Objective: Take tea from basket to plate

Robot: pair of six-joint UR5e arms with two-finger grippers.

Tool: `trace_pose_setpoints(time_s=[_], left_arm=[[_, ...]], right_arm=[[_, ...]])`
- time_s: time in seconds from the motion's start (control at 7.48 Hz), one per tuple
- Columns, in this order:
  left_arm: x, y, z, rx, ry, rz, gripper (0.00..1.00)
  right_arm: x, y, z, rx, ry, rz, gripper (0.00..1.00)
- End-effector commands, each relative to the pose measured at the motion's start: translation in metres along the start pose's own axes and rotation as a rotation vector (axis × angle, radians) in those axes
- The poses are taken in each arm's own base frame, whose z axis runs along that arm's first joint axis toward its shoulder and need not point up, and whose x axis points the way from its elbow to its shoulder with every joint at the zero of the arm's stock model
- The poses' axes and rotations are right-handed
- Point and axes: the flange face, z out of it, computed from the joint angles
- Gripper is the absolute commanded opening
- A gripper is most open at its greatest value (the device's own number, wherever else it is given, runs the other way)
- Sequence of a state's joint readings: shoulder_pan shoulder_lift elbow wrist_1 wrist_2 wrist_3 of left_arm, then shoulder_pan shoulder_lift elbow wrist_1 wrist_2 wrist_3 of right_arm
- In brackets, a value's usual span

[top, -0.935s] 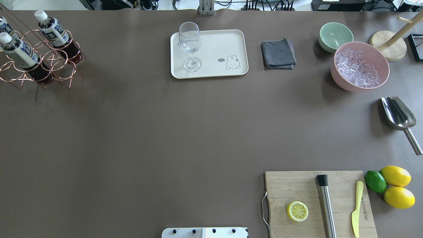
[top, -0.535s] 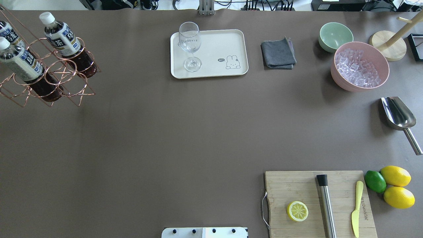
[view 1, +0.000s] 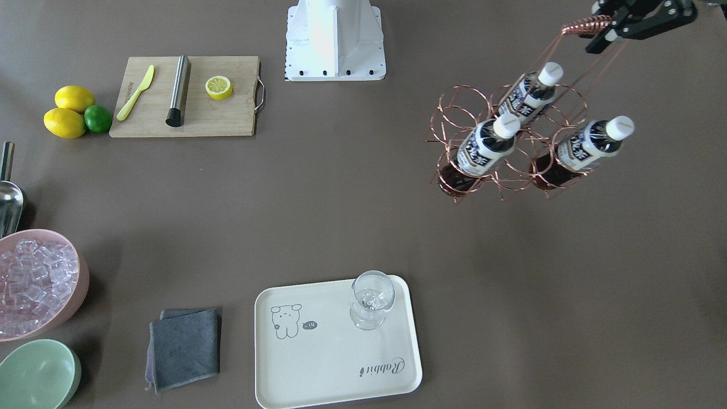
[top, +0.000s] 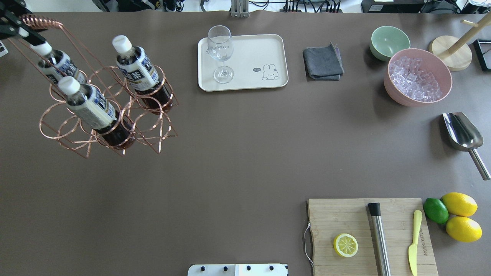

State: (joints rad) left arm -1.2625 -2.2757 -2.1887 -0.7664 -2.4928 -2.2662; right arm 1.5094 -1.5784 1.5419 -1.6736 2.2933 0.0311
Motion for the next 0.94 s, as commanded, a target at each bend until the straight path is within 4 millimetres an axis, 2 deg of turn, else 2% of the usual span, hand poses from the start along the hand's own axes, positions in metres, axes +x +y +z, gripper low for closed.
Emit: trace_pose_setpoints(time_s=[0.0,0.13,0.4,0.67,0.8], left_arm=[[-0.032,0.076,0.086,-0.031,-0.063,-0.015,0.00],[-0.033,0.103,0.113,-0.034,-0.069,-0.034,0.00],[-0.046,0.132,0.137,-0.036,-0.070,-0.059,0.00],[-0.049,0.190,0.178,-0.016,-0.068,-0.038,0.00],[-0.050,0.193,0.181,-0.030,-0.063,-0.025,0.00]], right_arm=[[0.001,0.000,0.001,-0.002,0.002,0.002,1.00],[0.001,0.000,0.001,-0.002,0.002,0.002,1.00],[0.003,0.000,0.003,-0.006,0.000,0.005,1.00],[0.004,0.000,0.005,-0.009,0.002,0.008,1.00],[0.008,-0.001,0.008,-0.008,0.002,0.007,1.00]])
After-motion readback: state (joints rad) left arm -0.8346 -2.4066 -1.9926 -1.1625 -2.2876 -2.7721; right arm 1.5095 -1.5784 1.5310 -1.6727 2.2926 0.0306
